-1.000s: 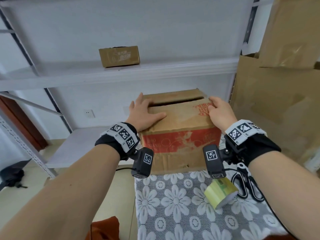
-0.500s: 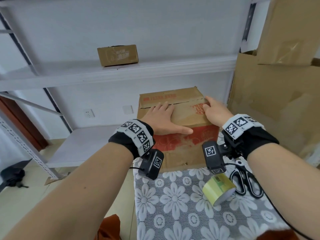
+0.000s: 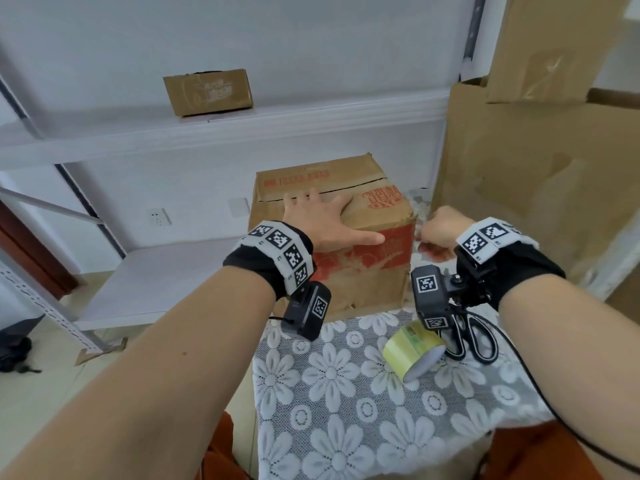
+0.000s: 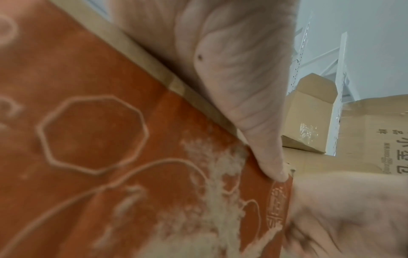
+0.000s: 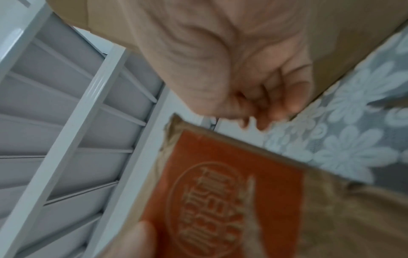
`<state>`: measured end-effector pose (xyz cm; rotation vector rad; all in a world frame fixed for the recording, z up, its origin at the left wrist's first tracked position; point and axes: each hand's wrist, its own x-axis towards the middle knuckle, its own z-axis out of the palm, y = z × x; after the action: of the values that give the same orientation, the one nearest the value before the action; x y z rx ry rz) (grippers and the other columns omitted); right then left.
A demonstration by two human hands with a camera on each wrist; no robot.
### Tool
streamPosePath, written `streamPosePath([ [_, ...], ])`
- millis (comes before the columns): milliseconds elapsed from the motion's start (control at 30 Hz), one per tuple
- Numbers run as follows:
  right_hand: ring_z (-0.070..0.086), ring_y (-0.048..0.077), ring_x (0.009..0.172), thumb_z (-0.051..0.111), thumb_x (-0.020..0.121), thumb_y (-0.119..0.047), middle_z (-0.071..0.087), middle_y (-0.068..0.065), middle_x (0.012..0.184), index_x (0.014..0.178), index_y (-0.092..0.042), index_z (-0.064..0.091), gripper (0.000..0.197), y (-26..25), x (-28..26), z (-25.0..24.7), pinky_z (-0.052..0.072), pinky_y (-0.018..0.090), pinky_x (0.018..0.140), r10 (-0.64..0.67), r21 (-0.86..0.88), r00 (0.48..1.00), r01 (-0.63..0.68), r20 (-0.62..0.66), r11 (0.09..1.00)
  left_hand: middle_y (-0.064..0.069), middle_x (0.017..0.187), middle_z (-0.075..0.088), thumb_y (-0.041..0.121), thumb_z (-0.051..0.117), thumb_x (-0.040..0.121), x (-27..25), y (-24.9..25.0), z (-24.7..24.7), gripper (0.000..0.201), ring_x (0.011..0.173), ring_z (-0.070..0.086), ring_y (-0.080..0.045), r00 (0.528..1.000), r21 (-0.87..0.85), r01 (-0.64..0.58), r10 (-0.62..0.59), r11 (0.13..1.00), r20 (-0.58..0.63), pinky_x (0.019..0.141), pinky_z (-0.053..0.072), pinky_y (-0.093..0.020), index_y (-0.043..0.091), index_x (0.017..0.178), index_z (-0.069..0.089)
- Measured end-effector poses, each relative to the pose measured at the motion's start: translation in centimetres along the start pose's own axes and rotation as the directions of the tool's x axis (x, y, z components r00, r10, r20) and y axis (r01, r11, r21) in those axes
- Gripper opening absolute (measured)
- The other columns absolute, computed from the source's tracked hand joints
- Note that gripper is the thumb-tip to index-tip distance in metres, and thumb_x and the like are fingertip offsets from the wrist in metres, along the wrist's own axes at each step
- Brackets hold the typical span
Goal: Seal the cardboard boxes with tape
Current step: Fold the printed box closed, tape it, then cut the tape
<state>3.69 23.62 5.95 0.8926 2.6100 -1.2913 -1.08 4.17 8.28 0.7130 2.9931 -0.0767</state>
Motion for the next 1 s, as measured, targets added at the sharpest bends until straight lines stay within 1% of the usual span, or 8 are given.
streamPosePath([
  [100, 0.061, 0.019, 0.065, 0.064, 0.084, 0.004, 0.07, 0.011, 0.08, 0.078, -0.006, 0.067, 0.012, 1.9, -0.5, 0.1, 0.053, 0.026, 0.06, -0.07, -0.344, 0.941, 0.189, 0.33, 0.92, -0.022, 0.158, 0.02, 0.096, 0.038, 0.063, -0.3, 0.9, 0.0, 0.109, 0.145, 0.019, -0.041, 0.999, -0.024, 0.032, -0.033, 0.999, -0.021, 0.118, 0.009, -0.058, 0.04, 0.153, 0.015],
  [233, 0.067, 0.007, 0.075, 0.081, 0.072, -0.015, 0.074, -0.002, 0.088, 0.082, -0.022, 0.075, 0.013, 2.9, -1.3, 0.1, 0.05, 0.017, 0.064, -0.052, -0.424, 0.808, 0.361, 0.587, 0.831, -0.019, 0.159, 0.02, 0.097, 0.037, 0.062, -0.5, 1.1, 0.4, 0.109, 0.146, 0.018, -0.04, 0.997, -0.056, 0.054, -0.057, 0.997, -0.05, 0.117, 0.012, -0.058, 0.039, 0.152, 0.018],
  [333, 0.065, 0.007, 0.097, 0.085, 0.067, -0.028, 0.071, -0.005, 0.106, 0.099, -0.026, 0.072, 0.036, 2.7, -1.8, 0.8, 0.05, 0.02, 0.083, -0.013, -0.426, 0.749, 0.391, 0.662, 0.816, -0.017, 0.159, 0.02, 0.098, 0.036, 0.061, -0.6, 1.0, 0.5, 0.109, 0.146, 0.017, -0.039, 0.997, -0.059, 0.057, -0.06, 0.997, -0.056, 0.117, 0.012, -0.059, 0.04, 0.152, 0.019],
  [467, 0.06, 0.005, 0.097, 0.081, 0.073, -0.027, 0.068, -0.009, 0.105, 0.109, -0.019, 0.071, 0.038, 2.3, -3.0, 2.2, 0.048, 0.023, 0.091, 0.026, -0.535, 0.74, 0.461, 0.672, 0.708, -0.017, 0.159, 0.021, 0.098, 0.036, 0.06, -0.6, 1.0, 0.5, 0.109, 0.145, 0.018, -0.04, 0.996, -0.067, 0.054, -0.058, 0.996, -0.068, 0.116, 0.013, -0.06, 0.041, 0.151, 0.017],
  [567, 0.062, 0.01, 0.098, 0.079, 0.076, -0.023, 0.071, -0.009, 0.091, 0.095, -0.017, 0.075, 0.021, 2.2, -3.0, 2.9, 0.048, 0.026, 0.093, 0.015, -0.552, 0.734, 0.497, 0.679, 0.669, -0.018, 0.159, 0.02, 0.099, 0.035, 0.06, -0.8, 1.0, 0.6, 0.109, 0.146, 0.017, -0.041, 0.996, -0.076, 0.051, -0.056, 0.996, -0.067, 0.116, 0.013, -0.06, 0.043, 0.151, 0.016],
  [700, 0.061, 0.008, 0.076, 0.08, 0.074, -0.022, 0.068, -0.013, 0.067, 0.071, -0.026, 0.073, 0.009, 2.0, -2.5, 3.3, 0.051, 0.032, 0.089, -0.023, -0.537, 0.706, 0.558, 0.708, 0.633, -0.019, 0.16, 0.018, 0.097, 0.035, 0.062, -0.9, 0.8, 0.4, 0.107, 0.146, 0.015, -0.041, 0.998, -0.103, 0.04, -0.046, 0.994, -0.051, 0.117, 0.013, -0.059, 0.043, 0.152, 0.014],
  [900, 0.056, 0.006, 0.049, 0.07, 0.083, -0.015, 0.065, -0.002, 0.065, 0.081, -0.014, 0.067, 0.004, -0.3, -3.7, 0.2, 0.048, 0.016, 0.059, -0.215, -0.186, 0.581, 0.552, 0.785, 0.813, -0.014, 0.16, 0.023, 0.094, 0.016, 0.068, -0.6, -0.5, 0.0, 0.102, 0.146, 0.019, -0.038, 0.999, -0.198, -0.005, -0.002, 0.98, -0.034, 0.118, 0.015, -0.054, 0.037, 0.153, 0.022],
  [1000, 0.061, 0.018, 0.062, 0.07, 0.08, -0.014, 0.067, 0.008, 0.077, 0.082, -0.012, 0.068, 0.004, -1.4, -4.6, -2.8, 0.051, 0.022, 0.06, -0.46, 0.198, 0.496, 0.492, 0.736, 0.848, -0.007, 0.161, 0.024, 0.079, 0.008, 0.086, -0.9, -1.6, -0.7, 0.086, 0.147, 0.021, -0.028, 0.999, -0.309, -0.039, 0.028, 0.95, -0.04, 0.121, 0.012, -0.045, 0.028, 0.154, 0.024],
])
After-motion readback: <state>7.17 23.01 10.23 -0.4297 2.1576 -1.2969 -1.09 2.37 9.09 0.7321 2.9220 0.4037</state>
